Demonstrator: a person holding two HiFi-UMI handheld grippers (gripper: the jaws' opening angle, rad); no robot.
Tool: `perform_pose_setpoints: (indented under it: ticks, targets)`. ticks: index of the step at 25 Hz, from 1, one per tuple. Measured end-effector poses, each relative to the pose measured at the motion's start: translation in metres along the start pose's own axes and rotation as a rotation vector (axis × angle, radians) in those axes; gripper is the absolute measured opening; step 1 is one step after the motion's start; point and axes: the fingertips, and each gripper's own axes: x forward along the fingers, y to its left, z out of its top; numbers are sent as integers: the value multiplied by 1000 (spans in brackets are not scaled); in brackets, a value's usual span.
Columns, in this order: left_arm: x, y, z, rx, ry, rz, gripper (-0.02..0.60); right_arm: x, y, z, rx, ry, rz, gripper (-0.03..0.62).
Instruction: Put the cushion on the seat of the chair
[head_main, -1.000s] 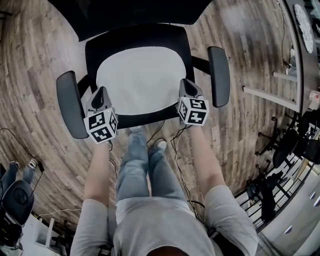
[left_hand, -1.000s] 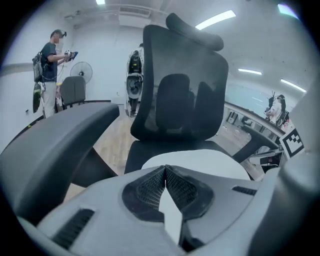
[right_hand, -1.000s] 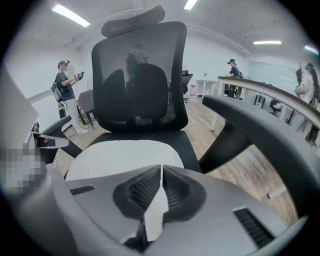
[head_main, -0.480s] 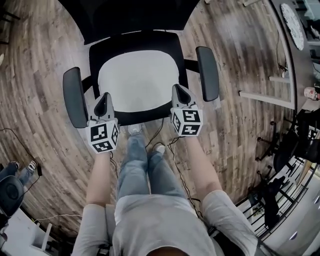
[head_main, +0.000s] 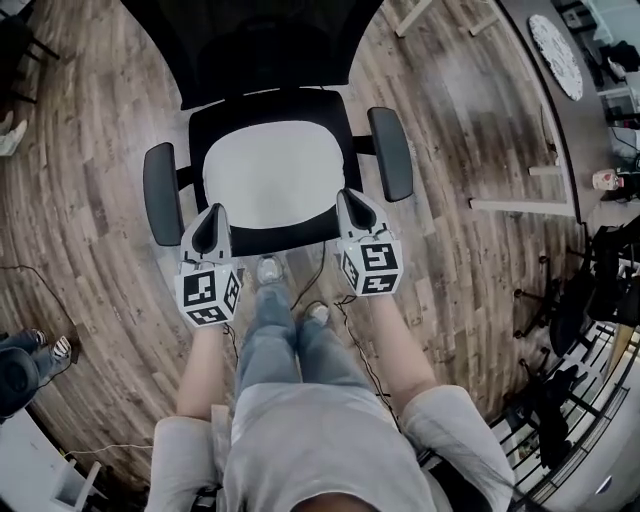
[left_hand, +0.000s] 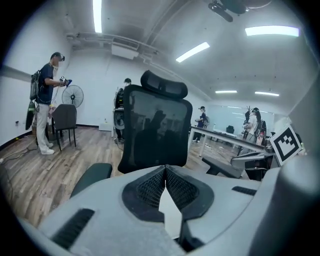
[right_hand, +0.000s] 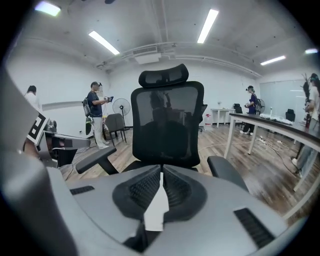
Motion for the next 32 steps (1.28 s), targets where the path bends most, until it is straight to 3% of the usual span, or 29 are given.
perform_pose_setpoints:
  ticks: [14, 22, 32]
  targets:
    - [-91, -35, 80, 39, -136, -9, 11, -100, 17, 83, -35, -170, 16, 21]
    - [-137, -60, 120, 87, -210, -17, 11, -153, 36, 124, -105, -279, 30, 21]
    - [-190, -87, 156, 122, -309, -12, 11, -210, 44, 152, -120, -356, 41, 20]
